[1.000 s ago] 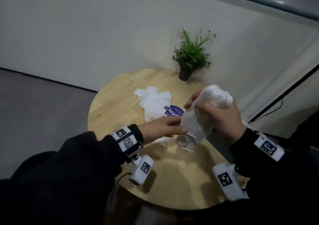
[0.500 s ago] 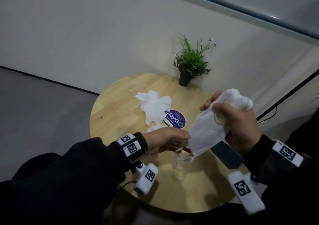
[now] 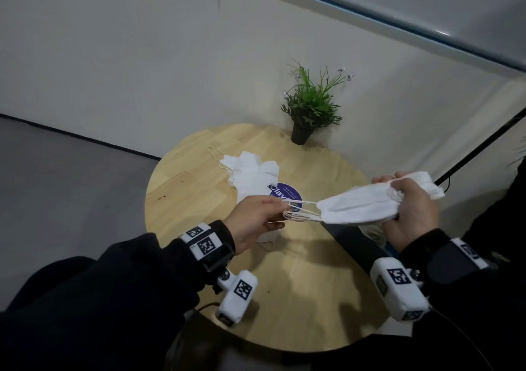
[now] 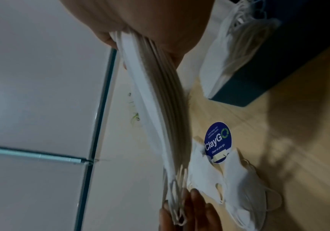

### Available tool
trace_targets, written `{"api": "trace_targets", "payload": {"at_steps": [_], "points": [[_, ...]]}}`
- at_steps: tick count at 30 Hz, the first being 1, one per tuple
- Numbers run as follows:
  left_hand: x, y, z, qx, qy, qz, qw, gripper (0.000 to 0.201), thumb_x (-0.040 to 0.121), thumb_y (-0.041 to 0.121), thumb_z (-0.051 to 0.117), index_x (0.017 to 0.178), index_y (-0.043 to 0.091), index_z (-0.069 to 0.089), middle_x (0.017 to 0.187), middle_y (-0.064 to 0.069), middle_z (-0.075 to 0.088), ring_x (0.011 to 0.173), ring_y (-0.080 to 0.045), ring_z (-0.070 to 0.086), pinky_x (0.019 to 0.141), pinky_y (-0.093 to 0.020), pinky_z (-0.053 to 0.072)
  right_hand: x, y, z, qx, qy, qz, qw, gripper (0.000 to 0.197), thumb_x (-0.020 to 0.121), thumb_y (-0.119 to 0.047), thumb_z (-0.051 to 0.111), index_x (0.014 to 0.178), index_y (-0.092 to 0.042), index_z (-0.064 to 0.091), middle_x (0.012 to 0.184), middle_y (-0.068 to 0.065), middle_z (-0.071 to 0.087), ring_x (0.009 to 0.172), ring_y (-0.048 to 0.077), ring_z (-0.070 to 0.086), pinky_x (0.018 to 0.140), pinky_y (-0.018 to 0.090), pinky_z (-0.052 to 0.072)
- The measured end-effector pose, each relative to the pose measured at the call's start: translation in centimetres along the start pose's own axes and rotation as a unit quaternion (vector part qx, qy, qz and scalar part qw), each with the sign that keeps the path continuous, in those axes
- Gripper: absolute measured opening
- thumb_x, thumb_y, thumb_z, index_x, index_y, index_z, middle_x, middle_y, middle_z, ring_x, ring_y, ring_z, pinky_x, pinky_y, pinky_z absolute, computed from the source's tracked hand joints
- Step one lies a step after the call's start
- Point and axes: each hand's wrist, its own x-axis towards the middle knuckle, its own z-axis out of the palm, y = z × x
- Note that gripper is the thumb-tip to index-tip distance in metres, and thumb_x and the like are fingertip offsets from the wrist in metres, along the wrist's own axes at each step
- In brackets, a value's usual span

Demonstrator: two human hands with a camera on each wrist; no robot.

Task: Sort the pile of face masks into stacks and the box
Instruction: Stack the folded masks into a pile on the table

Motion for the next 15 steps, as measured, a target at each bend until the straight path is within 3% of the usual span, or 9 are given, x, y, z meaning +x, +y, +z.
{"api": "trace_targets", "payload": {"at_steps": [3, 5, 8, 12, 15], "points": [[0.0, 0.1, 0.5, -0.068, 0.039, 0.0, 0.997, 0.012, 0.098, 0.006, 0.064, 0.093, 0.003, 0.074, 0.101, -0.017, 0.072, 0.087, -0.022, 0.066, 0.081, -0.031, 0.062, 0.2, 1.9, -1.2, 0.024, 0.032, 0.023, 0.999, 0.02, 0.091, 0.002, 0.05, 0.1, -0.015, 0.057, 0.078, 0.006, 0.069, 0.082, 0.025, 0.073, 0.093, 0.047, 0.058], [-0.1, 0.5, 0.7, -0.147, 0.022, -0.037, 0.988, 0.021, 0.098, 0.008, 0.06, 0.081, 0.007, 0.072, 0.1, -0.018, 0.075, 0.092, -0.029, 0.069, 0.092, -0.04, 0.059, 0.1, 2.7, -1.5, 0.032, 0.045, 0.03, 0.998, 0.02, 0.09, 0.002, 0.051, 0.099, -0.014, 0.058, 0.08, 0.005, 0.07, 0.085, 0.025, 0.074, 0.094, 0.047, 0.058], [-0.4, 0.9, 1.2, -0.208, -0.002, -0.08, 0.975, 0.024, 0.096, 0.015, 0.053, 0.074, 0.011, 0.062, 0.084, -0.012, 0.072, 0.083, -0.029, 0.069, 0.093, -0.045, 0.057, 0.1, 3.1, -1.4, 0.027, 0.075, 0.009, 0.997, 0.019, 0.09, 0.005, 0.052, 0.099, -0.011, 0.06, 0.083, 0.009, 0.071, 0.083, 0.026, 0.074, 0.09, 0.048, 0.06], [-0.4, 0.9, 2.1, -0.083, 0.0, -0.071, 0.994, 0.018, 0.098, 0.009, 0.062, 0.081, 0.007, 0.068, 0.078, -0.01, 0.07, 0.075, -0.023, 0.067, 0.085, -0.039, 0.061, 0.0, 2.9, -0.2, -0.037, 0.08, -0.067, 0.994, 0.022, 0.085, 0.006, 0.054, 0.096, -0.01, 0.064, 0.083, 0.014, 0.073, 0.076, 0.028, 0.074, 0.086, 0.054, 0.062], [-0.7, 1.4, 2.2, -0.003, -0.052, -0.051, 0.997, 0.013, 0.099, 0.0, 0.061, 0.1, -0.002, 0.073, 0.097, -0.015, 0.075, 0.092, -0.025, 0.071, 0.089, -0.033, 0.061, -1.7, 2.2, 1.2, -0.136, 0.008, -0.128, 0.982, 0.024, 0.085, 0.004, 0.054, 0.097, -0.012, 0.066, 0.091, 0.02, 0.076, 0.085, 0.032, 0.075, 0.085, 0.055, 0.062]]}}
